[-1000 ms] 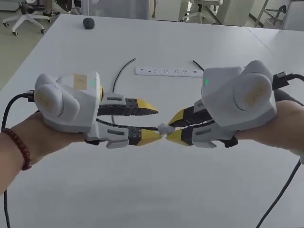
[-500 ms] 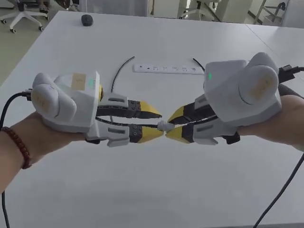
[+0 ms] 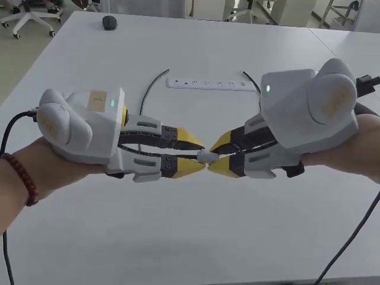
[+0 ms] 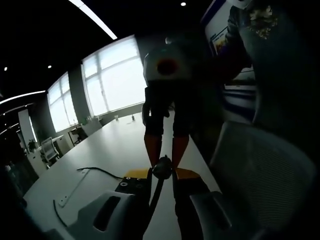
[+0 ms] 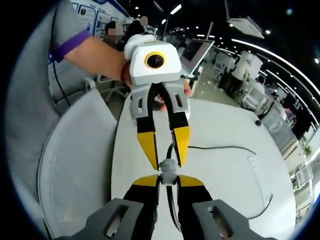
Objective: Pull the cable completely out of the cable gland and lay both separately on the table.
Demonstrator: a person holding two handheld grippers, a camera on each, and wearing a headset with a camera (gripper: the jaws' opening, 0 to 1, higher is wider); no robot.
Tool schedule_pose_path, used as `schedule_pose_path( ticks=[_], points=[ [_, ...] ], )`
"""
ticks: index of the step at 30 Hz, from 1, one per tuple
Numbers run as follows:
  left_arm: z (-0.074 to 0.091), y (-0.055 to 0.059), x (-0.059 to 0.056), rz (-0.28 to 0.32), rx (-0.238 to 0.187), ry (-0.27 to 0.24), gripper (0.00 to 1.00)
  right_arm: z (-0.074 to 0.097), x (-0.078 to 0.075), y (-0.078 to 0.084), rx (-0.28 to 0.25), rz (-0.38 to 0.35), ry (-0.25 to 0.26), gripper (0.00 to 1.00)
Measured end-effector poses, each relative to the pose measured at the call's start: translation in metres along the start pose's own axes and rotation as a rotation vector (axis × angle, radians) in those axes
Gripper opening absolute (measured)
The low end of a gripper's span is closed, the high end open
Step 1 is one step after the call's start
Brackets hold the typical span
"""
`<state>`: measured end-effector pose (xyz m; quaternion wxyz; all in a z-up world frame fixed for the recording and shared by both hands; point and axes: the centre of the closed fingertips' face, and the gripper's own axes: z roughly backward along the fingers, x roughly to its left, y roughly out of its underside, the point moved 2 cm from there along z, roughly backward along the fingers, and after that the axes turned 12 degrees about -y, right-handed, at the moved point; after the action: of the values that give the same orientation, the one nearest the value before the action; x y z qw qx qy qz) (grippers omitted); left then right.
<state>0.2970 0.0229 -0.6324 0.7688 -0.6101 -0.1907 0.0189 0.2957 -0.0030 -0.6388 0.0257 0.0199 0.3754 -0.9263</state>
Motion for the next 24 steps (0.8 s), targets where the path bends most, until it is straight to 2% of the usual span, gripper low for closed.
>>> schedule_pose_path(
  ticks=[3, 7, 8, 11, 16, 21, 24],
  points=[
    [0.001, -0.002, -0.002, 0.002, -0.011, 0.011, 0.18, 0.001, 0.001, 0.000, -0.010, -0.004, -0.011, 0.08],
    [0.003, -0.008, -0.005, 0.010, -0.048, 0.033, 0.21, 0.002, 0.002, -0.001, -0.030, -0.022, -0.028, 0.08],
    [0.003, -0.008, -0.007, 0.006, -0.052, 0.043, 0.22, 0.003, 0.005, -0.002, -0.047, -0.038, -0.048, 0.08],
    [0.001, -0.007, -0.011, -0.005, -0.048, 0.062, 0.26, 0.003, 0.005, -0.003, -0.054, -0.036, -0.054, 0.08],
    [0.003, -0.006, -0.006, 0.004, -0.053, 0.053, 0.23, 0.003, 0.006, -0.003, -0.057, -0.036, -0.065, 0.08],
    [0.002, -0.006, -0.008, -0.012, -0.044, 0.087, 0.22, 0.003, 0.010, -0.004, -0.066, -0.028, -0.095, 0.08],
    [0.001, -0.007, -0.008, -0.026, -0.048, 0.084, 0.20, 0.003, 0.009, -0.005, -0.062, -0.022, -0.096, 0.08]
  ],
)
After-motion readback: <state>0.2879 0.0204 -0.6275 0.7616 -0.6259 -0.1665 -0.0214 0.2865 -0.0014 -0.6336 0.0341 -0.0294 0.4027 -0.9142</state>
